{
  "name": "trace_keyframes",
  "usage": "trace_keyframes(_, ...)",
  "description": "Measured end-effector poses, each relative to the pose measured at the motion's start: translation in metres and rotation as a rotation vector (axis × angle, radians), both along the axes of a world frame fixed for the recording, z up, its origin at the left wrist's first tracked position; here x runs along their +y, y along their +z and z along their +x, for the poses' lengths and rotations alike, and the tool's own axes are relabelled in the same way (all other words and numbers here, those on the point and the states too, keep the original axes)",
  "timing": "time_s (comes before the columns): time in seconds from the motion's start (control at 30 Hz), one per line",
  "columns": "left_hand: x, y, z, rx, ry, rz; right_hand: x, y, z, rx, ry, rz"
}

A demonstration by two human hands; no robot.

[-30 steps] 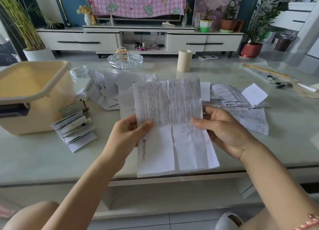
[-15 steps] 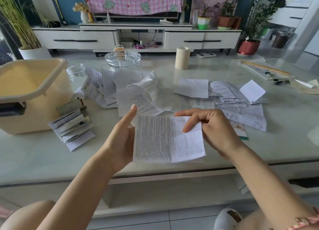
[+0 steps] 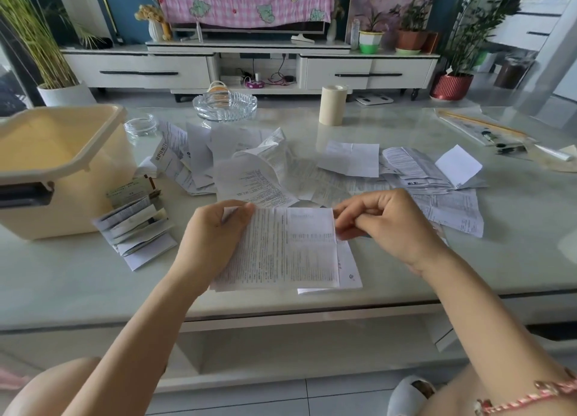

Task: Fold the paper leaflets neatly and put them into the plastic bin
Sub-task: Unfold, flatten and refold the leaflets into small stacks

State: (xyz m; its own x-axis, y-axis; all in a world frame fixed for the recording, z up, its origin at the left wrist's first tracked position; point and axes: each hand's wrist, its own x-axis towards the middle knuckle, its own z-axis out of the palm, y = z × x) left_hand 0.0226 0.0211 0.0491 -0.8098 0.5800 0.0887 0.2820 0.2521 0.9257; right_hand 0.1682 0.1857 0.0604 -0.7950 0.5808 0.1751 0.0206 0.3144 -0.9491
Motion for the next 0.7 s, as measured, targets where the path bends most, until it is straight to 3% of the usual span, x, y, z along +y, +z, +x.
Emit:
trace_keyframes(0.1,-0.002,-0.001,0.0,0.167,-0.093,-0.08,0.001,0.0,-0.002,0.001,-0.051,0.143)
trace_keyframes(0.23,-0.001,-0.006,0.009,0.173,-0.352,-0.171,-0.018,-0.011,-0.011,-0.293,0.354,0.059)
trace_keyframes(0.3,-0.002,-0.005,0.009,0.08,-0.411,-0.155,-0.025,-0.012,-0.012,-0.386,0.426,0.044)
trace_keyframes(0.4,-0.004,-0.001,0.003,-0.101,-0.316,-0.027,-0.023,-0.005,-0.009,-0.333,0.357,0.034)
trace_keyframes(0.5,-0.008,0.007,-0.006,-0.542,-0.313,0.255,-0.019,-0.001,-0.009,-0.188,0.166,-0.031)
trace_keyframes(0.6,-0.01,0.006,-0.002,-0.432,-0.434,0.17,-0.024,-0.003,-0.011,-0.107,0.04,-0.13)
trace_keyframes(0.7,-0.006,0.002,0.008,-0.343,-0.321,0.127,-0.028,-0.004,-0.012,-0.097,0.019,-0.176)
